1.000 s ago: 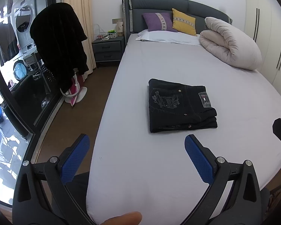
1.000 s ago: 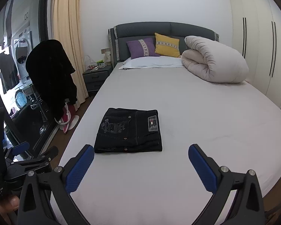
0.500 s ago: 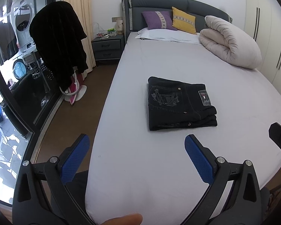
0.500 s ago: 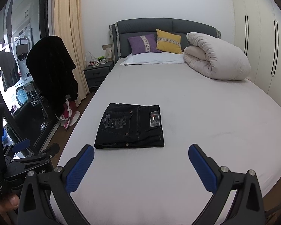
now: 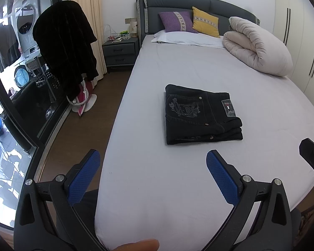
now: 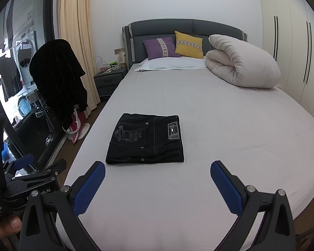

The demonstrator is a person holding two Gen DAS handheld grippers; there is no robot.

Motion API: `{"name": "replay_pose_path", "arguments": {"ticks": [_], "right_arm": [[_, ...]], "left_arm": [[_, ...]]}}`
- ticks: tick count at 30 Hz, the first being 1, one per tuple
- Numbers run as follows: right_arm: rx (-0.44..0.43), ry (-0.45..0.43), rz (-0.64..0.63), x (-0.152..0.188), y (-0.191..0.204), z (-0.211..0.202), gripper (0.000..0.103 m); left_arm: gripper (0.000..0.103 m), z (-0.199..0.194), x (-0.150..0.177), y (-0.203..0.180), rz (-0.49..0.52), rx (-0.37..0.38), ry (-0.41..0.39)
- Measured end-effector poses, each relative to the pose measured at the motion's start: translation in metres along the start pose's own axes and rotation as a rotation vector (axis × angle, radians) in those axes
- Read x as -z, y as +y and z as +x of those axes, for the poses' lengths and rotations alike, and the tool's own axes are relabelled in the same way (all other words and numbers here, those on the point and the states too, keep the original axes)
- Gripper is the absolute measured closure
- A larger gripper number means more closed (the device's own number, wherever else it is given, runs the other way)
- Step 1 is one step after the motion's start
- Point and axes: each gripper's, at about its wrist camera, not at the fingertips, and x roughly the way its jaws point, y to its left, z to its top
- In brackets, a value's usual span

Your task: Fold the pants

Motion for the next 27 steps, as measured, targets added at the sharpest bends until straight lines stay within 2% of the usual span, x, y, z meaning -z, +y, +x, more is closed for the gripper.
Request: {"name": "replay_pose_path", "arguments": {"ticks": [27], "right_arm": [[-0.009, 0.025, -0.004, 0.01, -0.003, 0.006, 0.0]], "left_arm": [[0.0, 0.002, 0.006, -0.001, -0.008, 0.0, 0.013]]}}
